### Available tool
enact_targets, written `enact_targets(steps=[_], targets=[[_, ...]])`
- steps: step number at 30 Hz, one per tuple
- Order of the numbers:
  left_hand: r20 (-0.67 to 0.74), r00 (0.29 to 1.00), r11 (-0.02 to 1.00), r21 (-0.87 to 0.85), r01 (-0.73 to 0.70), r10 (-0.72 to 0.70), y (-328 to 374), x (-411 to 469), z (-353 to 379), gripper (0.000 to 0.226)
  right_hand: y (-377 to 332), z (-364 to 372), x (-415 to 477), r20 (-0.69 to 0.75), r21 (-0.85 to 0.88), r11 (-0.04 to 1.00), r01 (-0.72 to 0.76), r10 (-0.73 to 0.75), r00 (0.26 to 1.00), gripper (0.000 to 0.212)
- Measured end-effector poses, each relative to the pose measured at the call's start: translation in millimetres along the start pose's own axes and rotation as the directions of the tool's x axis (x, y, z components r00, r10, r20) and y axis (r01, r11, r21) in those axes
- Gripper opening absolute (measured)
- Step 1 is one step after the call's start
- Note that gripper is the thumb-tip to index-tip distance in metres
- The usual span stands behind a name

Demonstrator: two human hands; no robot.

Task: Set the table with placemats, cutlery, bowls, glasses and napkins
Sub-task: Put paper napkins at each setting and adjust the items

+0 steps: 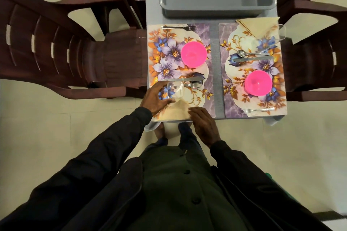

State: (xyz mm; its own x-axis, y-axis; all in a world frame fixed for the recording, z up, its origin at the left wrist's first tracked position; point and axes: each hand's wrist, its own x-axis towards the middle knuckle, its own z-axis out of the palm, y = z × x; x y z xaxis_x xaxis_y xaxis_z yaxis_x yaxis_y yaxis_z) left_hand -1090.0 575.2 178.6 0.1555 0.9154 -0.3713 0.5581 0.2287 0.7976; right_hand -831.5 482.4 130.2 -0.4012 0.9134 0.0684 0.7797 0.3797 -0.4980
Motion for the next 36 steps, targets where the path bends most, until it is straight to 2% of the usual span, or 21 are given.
enact_targets(steps=[4,8,12,16,19,21,24,27,30,36], targets=[[-0.013,1.000,0.999,0.050,0.001,-0.001,4.8,6.0,-1.5,0.071,-2.2,12.1,-0.4,0.103,-0.035,0.997,0.062,-0.058,0.993,0.053],[-0.001,1.000,0.998,0.052,-0.020,0.021,5.1,7.2,-2.1,0.074,-2.5,21.5,4.5,0.129,-0.054,0.996,0.070,-0.063,0.990,0.064],[0.009,1.000,1.000,0.028,0.008,-0.008,8.7,1.4,-3.1,0.073,-1.3,29.4,1.7,0.128,-0.055,0.996,0.070,-0.063,0.990,0.066],[-0.047,0.999,0.998,-0.056,-0.001,-0.002,2.0,-16.1,-2.6,0.055,-3.0,33.5,0.2,0.129,-0.046,0.993,0.105,-0.098,0.987,0.065],[-0.154,0.987,0.999,-0.014,0.037,-0.039,-19.3,-35.1,1.2,0.054,-6.6,35.6,1.3,0.138,-0.030,0.992,0.120,-0.115,0.984,0.064],[-0.161,0.987,0.997,0.078,0.001,0.011,-30.9,-51.9,5.6,0.043,-9.0,36.8,2.6,0.144,-0.029,0.992,0.124,-0.118,0.982,0.066],[-0.032,0.980,0.945,0.272,-0.180,0.196,-42.3,-70.8,11.9,0.031,-10.2,36.7,5.1,0.134,-0.027,0.993,0.114,-0.109,0.985,0.066],[0.163,0.939,0.849,0.401,-0.343,0.302,-55.1,-68.2,17.7,0.044,-11.4,34.1,6.8,0.134,0.000,0.994,0.105,-0.104,0.986,0.069],[0.276,0.906,0.792,0.447,-0.416,0.320,-56.8,-61.8,26.2,0.059,-11.6,34.2,7.1,0.148,0.007,0.996,0.092,-0.092,0.985,0.071],[0.341,0.911,0.789,0.482,-0.380,0.231,-59.0,-50.8,34.2,0.079,-7.1,30.8,17.9,0.188,-0.021,0.997,0.076,-0.071,0.980,0.077]])
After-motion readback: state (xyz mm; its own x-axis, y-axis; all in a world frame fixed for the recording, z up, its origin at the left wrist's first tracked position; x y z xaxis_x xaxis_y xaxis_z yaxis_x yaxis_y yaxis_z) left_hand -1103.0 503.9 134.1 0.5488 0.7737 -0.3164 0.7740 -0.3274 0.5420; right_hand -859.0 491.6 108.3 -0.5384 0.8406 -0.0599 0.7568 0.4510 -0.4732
